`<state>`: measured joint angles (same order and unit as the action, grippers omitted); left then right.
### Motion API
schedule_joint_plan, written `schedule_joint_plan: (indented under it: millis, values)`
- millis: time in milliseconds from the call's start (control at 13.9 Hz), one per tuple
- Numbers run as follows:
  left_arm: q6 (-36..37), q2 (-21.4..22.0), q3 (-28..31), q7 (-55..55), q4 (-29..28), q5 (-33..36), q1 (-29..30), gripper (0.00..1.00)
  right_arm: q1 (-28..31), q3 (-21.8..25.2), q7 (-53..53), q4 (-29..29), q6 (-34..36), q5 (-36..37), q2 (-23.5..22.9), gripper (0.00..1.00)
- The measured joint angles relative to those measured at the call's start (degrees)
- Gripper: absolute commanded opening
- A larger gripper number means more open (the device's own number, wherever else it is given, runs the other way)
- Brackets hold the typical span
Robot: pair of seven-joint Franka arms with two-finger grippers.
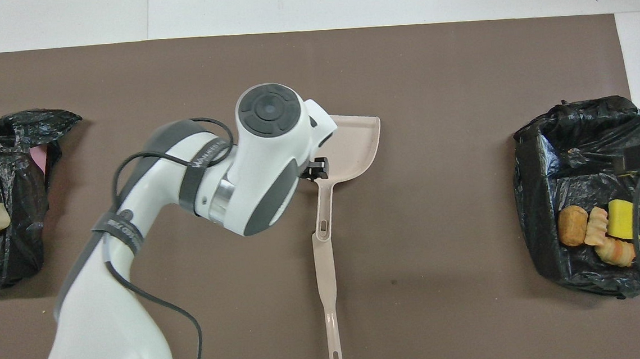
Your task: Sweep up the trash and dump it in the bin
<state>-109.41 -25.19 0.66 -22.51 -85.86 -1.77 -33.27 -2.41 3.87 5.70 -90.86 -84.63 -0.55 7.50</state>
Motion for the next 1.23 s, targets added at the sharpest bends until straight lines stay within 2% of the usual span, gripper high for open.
schedule_joint_plan:
  millis: [289, 649, 794, 1227]
  values:
    - [0.6, 1.8, 0.3, 3.3, -0.3, 0.0, 8.5, 1.0, 0.5, -0.3, 0.2, 0.5, 0.0, 0.5, -0.6, 1.0]
    - [0.7, 3.7, 0.4, 19.3, -0.4, 0.0, 18.3, 1.0, 0.6, -0.3, 0.2, 0.8, 0.0, 0.5, -1.0, 1.0]
    - [1.6, 5.0, 0.5, 21.9, -0.4, 0.0, 22.1, 1.0, 0.5, -0.3, 0.2, 0.9, 0.0, 0.5, -1.0, 1.0]
    - [9.4, 12.1, 2.8, 25.0, -0.5, 0.9, 25.6, 1.0, 0.5, -0.3, 0.2, 0.9, 0.0, 0.5, -1.0, 1.0]
